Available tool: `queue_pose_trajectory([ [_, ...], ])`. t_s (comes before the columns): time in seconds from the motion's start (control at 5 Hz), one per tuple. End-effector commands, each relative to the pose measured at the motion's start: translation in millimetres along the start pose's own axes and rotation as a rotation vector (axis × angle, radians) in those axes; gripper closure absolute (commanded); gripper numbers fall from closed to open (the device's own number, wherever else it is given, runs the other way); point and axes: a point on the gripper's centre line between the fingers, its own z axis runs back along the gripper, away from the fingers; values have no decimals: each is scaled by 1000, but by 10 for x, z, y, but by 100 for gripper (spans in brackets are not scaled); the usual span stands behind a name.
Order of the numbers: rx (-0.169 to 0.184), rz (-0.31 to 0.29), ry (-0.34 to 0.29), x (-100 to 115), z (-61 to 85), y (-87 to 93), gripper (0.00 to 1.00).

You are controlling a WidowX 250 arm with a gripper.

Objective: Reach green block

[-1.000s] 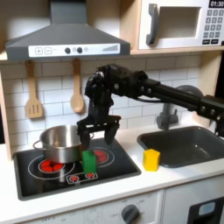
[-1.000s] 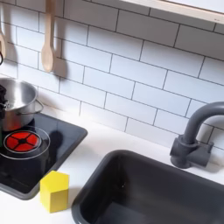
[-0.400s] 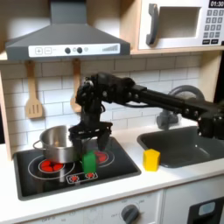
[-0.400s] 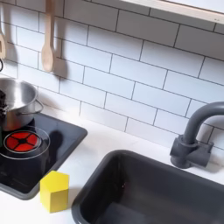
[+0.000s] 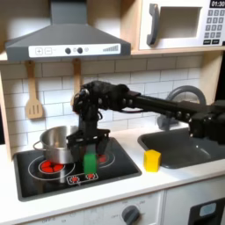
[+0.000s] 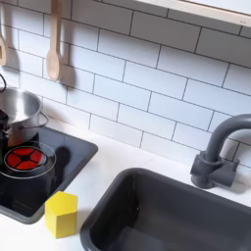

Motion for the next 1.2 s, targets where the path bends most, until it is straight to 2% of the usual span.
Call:
queue_pose_trajectory([
  [0.0, -11, -20, 3, 42, -128, -5, 0],
  [0.2, -19, -35, 7, 62, -192, -26, 0],
  [0.4, -35, -65, 11, 103, -271, -133, 0],
  [0.6, -42, -69, 30, 101, -351, -166, 0],
  [1.0, -43, -38, 54, 52, -389, -141, 0],
])
